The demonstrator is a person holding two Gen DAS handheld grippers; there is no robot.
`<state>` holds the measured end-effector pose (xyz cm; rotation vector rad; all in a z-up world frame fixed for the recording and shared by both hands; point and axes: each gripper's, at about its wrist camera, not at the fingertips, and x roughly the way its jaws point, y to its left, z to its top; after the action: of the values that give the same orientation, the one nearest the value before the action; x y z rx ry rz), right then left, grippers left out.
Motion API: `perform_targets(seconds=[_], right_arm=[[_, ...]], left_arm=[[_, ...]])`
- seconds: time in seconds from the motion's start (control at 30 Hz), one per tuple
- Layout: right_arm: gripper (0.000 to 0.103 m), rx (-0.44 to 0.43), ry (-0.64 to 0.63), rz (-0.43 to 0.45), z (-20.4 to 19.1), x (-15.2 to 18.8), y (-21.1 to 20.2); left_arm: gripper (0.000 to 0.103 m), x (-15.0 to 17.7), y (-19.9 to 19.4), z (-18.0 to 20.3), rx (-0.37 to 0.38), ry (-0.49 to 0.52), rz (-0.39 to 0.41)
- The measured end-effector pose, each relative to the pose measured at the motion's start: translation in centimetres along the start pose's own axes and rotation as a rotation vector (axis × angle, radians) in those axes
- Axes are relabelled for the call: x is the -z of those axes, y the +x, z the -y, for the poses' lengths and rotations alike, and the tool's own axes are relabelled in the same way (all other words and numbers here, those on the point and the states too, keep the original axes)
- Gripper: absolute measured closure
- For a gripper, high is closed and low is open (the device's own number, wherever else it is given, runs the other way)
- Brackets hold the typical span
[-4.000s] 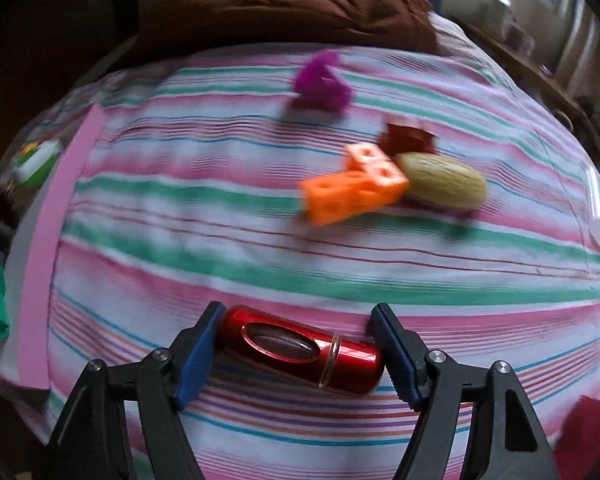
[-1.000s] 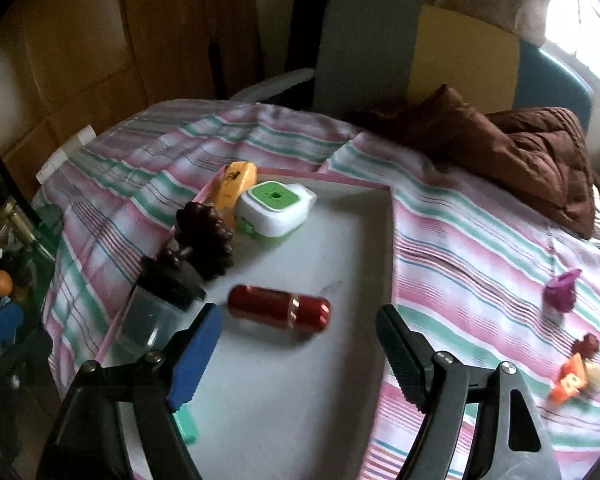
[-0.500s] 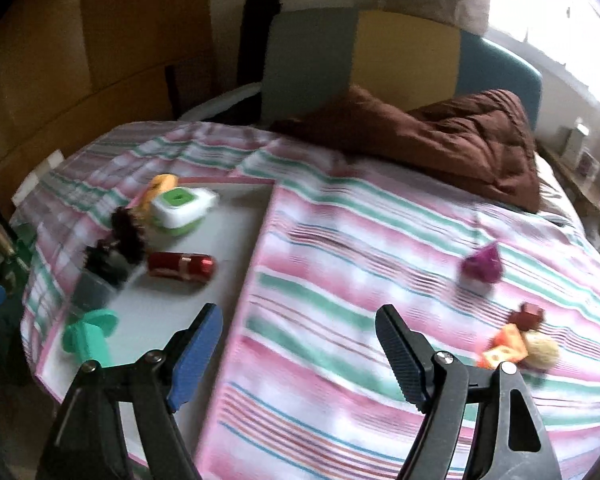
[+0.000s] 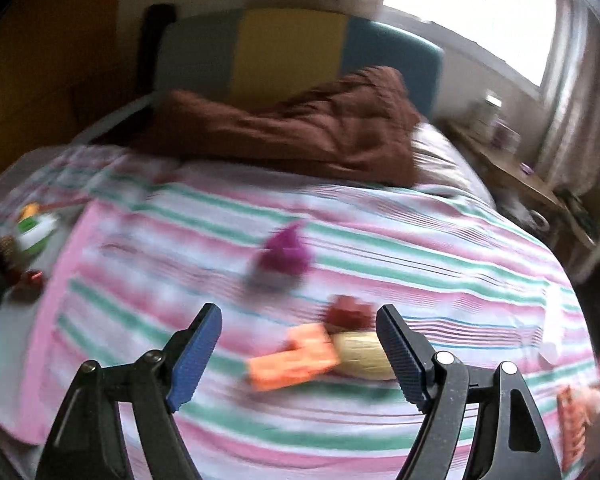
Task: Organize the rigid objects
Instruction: 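Reach both grippers back to the pile and grasp the orange cubes with left gripper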
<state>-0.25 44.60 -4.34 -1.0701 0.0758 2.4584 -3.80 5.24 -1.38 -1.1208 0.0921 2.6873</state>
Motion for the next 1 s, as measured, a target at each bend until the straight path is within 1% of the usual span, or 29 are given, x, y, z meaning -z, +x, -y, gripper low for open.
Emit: perform_targets(seconds=[0.03, 0.13, 0.2, 0.3, 0.33, 0.5, 0.63, 0.77, 0.87, 1.0], right_arm=[[0.023, 0.012, 0.021, -0.001, 0.9, 0.2, 0.2], [0.023, 0.056, 0.149, -0.017, 5.0, 1.1, 1.3], [0.023, 0.089, 0.244, -0.056, 7.1, 1.3, 1.8], [0.023, 0.067, 0.374, -0.072, 9.3, 1.3, 2.1], [0.023, 0.066, 0.397, -0.081, 9.7, 1.3, 2.2], [0.023, 0.044, 0.450, -0.132, 10.0, 1.9, 2.6], [0.023, 0.038, 0.453, -0.135, 9.7, 1.9, 2.6], [0.020, 0.040, 0.463, -0.133, 9.9, 1.9, 2.6], [0.020, 0.033, 0.495, -0.142, 10.5, 2.0, 2.7], [0.020, 0.015, 0.526, -0.149, 10.9, 2.1, 2.7]], left_arm=[[0.050, -0.1, -0.1, 0.2, -0.006, 0.007, 0.003], [0.050, -0.5, -0.3, 0.8, -0.006, 0.020, 0.007], [0.050, -0.8, -0.5, 1.3, -0.007, 0.030, 0.015], [0.050, -1.2, -0.6, 2.4, 0.008, 0.048, 0.019], [0.050, -1.3, -0.6, 2.7, 0.010, 0.055, 0.019], [0.050, -1.5, -0.2, 5.4, 0.033, 0.109, 0.012], [0.050, -1.7, 0.3, 7.8, 0.068, 0.143, -0.002], [0.050, -1.9, 0.8, 11.0, 0.119, 0.198, -0.008], [0.050, -1.8, 1.4, 13.8, 0.151, 0.245, -0.013], [0.050, -1.2, 2.7, 17.5, 0.194, 0.303, -0.039]])
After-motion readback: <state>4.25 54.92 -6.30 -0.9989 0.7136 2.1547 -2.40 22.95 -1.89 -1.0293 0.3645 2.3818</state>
